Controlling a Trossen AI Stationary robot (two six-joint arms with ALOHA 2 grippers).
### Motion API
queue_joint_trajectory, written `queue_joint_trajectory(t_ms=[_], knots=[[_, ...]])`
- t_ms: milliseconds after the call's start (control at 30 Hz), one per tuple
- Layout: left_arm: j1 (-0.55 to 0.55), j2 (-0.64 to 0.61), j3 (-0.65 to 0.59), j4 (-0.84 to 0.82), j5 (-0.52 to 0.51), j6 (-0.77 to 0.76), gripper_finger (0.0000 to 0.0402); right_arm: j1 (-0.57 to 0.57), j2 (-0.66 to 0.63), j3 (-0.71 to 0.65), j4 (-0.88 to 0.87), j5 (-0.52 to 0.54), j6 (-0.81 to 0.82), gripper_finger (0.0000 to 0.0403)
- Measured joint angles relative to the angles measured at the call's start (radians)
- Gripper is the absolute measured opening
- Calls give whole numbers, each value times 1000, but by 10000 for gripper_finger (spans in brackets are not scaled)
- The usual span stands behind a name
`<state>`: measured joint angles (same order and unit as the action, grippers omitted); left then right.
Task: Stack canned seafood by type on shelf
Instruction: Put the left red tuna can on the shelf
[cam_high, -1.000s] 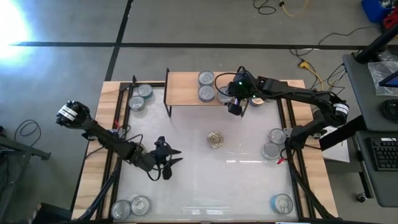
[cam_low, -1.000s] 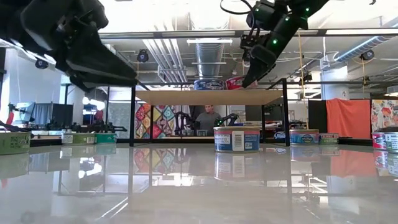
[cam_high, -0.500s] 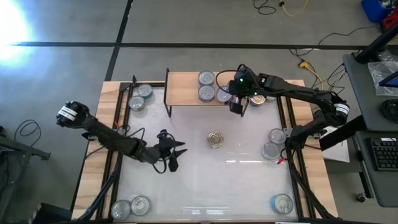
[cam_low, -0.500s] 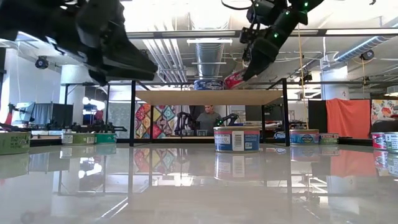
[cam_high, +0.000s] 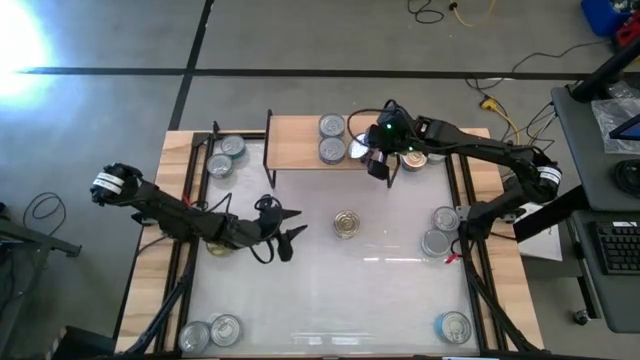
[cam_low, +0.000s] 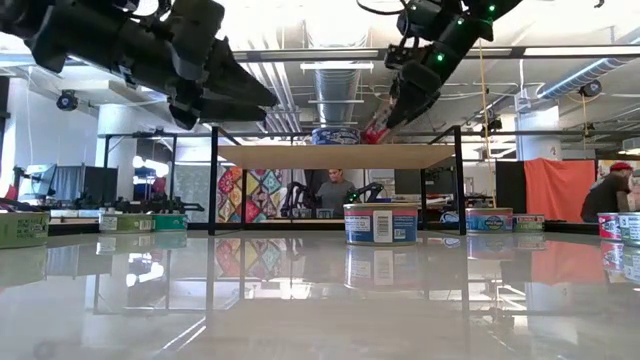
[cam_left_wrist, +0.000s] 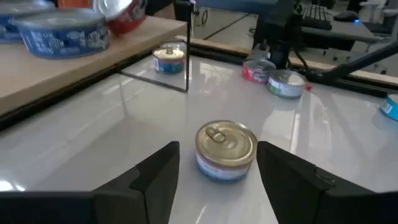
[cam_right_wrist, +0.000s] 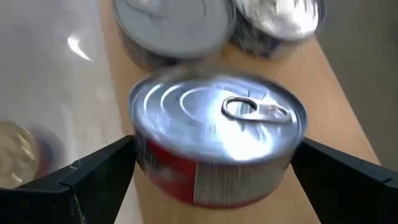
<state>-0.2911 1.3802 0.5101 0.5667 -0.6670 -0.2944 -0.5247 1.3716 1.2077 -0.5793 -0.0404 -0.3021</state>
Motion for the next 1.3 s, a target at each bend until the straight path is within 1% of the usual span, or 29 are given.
queue_joint_trajectory(t_ms=[67,133,200,267,367,433,533,567,633,700,867,933,1000,1100,1300], knots=[[15,4,0,83,1,34,201,0,1,0,-29,3,-9,400],[40,20,0,227,16,101,201,1,8,-6,-43,12,-12,400],[83,39,1,360,98,184,201,1,14,-9,-41,14,-5,400],[142,56,35,385,194,222,201,0,16,-10,-36,15,-5,400],[243,82,141,304,259,230,200,0,19,-10,-34,15,-6,400],[308,113,228,201,316,246,196,0,19,-10,-33,15,-8,400],[388,178,378,38,431,287,188,0,18,-10,-30,15,0,400],[409,195,423,-26,447,298,186,0,18,-10,-30,15,1,400],[441,236,507,-114,449,316,180,1,18,-10,-29,14,-1,400],[473,272,560,-179,452,323,174,3,18,-10,-29,14,-13,400],[547,372,716,-253,536,313,163,5,18,-11,-27,14,-16,400],[565,415,774,-318,553,312,161,5,18,-12,-26,15,-7,400],[575,465,828,-340,555,316,160,5,18,-12,-24,15,-5,400],[587,513,889,-369,556,327,160,5,18,-12,-24,14,-6,400],[614,546,951,-464,556,323,160,7,18,-13,-18,14,-4,400]])
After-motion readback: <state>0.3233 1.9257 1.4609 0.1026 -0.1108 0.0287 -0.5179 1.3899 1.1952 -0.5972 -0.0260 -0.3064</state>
